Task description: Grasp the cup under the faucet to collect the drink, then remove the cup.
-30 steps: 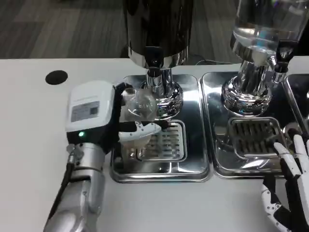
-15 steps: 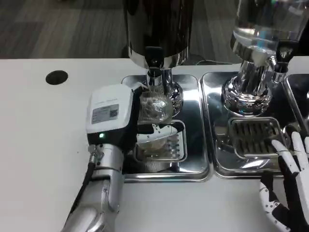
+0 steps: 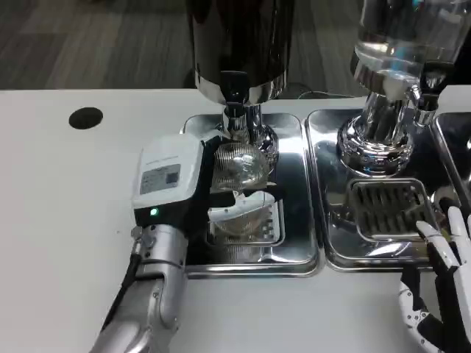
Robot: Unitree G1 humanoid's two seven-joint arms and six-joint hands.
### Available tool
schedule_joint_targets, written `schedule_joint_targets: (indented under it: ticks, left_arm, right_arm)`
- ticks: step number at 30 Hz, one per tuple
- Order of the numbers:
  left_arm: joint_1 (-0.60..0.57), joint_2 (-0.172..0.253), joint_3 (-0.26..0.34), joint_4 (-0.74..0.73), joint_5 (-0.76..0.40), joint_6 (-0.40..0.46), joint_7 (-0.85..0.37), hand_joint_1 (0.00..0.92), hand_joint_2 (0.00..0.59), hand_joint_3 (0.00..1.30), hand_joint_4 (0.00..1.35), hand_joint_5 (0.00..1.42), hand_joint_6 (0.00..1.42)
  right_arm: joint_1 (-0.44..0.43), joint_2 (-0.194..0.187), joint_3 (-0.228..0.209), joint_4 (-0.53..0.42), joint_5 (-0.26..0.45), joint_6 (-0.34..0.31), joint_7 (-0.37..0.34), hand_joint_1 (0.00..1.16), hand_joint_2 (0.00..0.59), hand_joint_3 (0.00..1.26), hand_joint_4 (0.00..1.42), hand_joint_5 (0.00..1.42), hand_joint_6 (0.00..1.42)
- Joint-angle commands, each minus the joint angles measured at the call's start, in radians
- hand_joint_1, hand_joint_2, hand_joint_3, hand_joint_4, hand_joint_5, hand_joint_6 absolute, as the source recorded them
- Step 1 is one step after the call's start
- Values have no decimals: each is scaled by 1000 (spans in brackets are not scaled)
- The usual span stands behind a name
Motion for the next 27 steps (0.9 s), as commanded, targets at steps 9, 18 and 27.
schedule_joint_targets:
  ticks: [9,18,27]
  left_arm:
    - [38,34,13,-60,-5,-10,5,41,49,492,441,646,764]
    - [33,41,30,-83,5,-2,10,25,48,456,375,555,644]
    - [88,42,59,-178,5,-23,45,0,36,327,256,395,443]
  right_arm:
    - [-25,8,-1,25,1,-7,0,438,550,278,2,0,79]
    - [-22,12,-7,28,9,-9,-6,434,545,280,10,0,79]
    - [-13,9,-16,50,30,-23,-16,431,545,281,10,0,79]
